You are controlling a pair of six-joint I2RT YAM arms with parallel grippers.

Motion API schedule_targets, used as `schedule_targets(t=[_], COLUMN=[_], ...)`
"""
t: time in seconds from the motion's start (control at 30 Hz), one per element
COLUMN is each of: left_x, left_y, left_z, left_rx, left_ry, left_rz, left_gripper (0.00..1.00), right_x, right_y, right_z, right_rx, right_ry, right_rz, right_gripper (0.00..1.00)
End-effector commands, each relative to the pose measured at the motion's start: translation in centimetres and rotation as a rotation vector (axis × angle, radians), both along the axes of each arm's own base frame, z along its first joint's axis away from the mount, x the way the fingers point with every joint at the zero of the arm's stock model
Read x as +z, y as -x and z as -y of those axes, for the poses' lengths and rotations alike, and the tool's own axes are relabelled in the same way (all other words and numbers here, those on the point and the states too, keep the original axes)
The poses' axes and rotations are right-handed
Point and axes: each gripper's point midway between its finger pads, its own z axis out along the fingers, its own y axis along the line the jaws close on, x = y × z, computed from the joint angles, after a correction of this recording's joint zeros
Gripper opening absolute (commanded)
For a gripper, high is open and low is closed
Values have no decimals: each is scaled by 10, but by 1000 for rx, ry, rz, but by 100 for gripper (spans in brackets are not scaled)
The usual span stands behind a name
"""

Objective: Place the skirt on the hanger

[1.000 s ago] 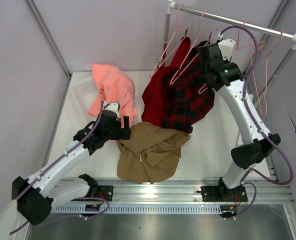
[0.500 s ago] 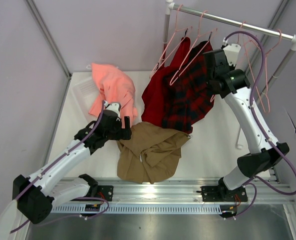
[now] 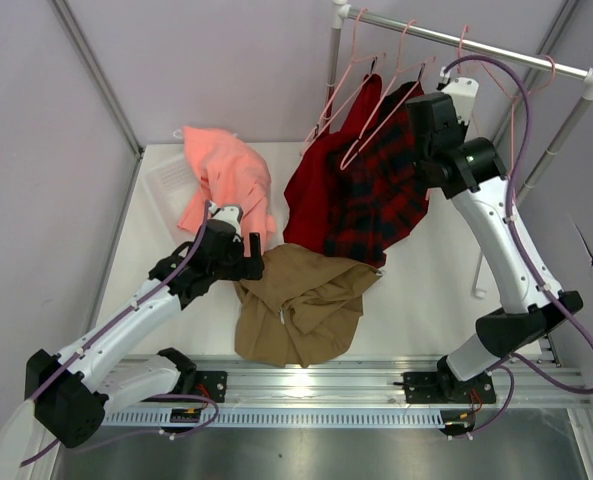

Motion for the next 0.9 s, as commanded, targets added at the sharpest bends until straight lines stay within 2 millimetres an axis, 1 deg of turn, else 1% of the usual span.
schedule_targets(t=[0.0, 0.03, 0.1, 0.17, 0.3, 0.37, 0.4, 0.43, 0.47, 0.53, 0.57, 0.6, 0.67, 0.77, 0.8, 0.87], left_x=[9, 10, 10, 10, 10, 10, 11, 12, 13, 12, 12, 12, 12, 13, 13, 13], left_y=[-5, -5, -5, -4, -3, -3, -3, -3, -3, -2, -1, -2, -1, -1, -1, -1], left_z=[3, 3, 2, 2, 1, 1, 1, 1, 1, 0, 0, 0, 0, 1, 1, 1], left_rx=[-12, -13, -10, -11, -13, -14, -15, -15, -15, -14, -16, -14, -15, -22, -21, -23], left_ry=[19, 20, 20, 19, 17, 16, 18, 20, 22, 20, 20, 20, 22, 25, 27, 27], left_rz=[25, 28, 26, 27, 31, 31, 33, 36, 40, 39, 39, 39, 40, 43, 42, 42], left_gripper=[90, 90, 90, 90, 90, 90, 90, 90, 90, 90, 90, 90, 90, 90, 90, 90], right_x=[56, 63, 68, 68, 65, 67, 64, 70, 64, 63, 71, 63, 64, 52, 43, 33], right_y=[12, 14, 17, 17, 28, 31, 35, 38, 39, 43, 46, 48, 51, 55, 56, 57], right_z=[-4, -5, -3, 3, 9, 10, 12, 14, 14, 15, 15, 15, 13, 13, 12, 10], right_rx=[70, 80, 84, 61, 32, 23, 12, 8, 0, -12, -10, -11, -9, -9, -6, 18], right_ry=[-107, -140, -195, -251, -261, -270, -261, -267, -261, -261, -265, -247, -223, -195, -183, -186], right_rz=[153, 181, 190, 190, 156, 156, 136, 147, 112, 92, 107, 63, 49, -12, -56, -99], right_gripper=[0, 0, 0, 0, 0, 0, 0, 0, 0, 0, 0, 0, 0, 0, 0, 0])
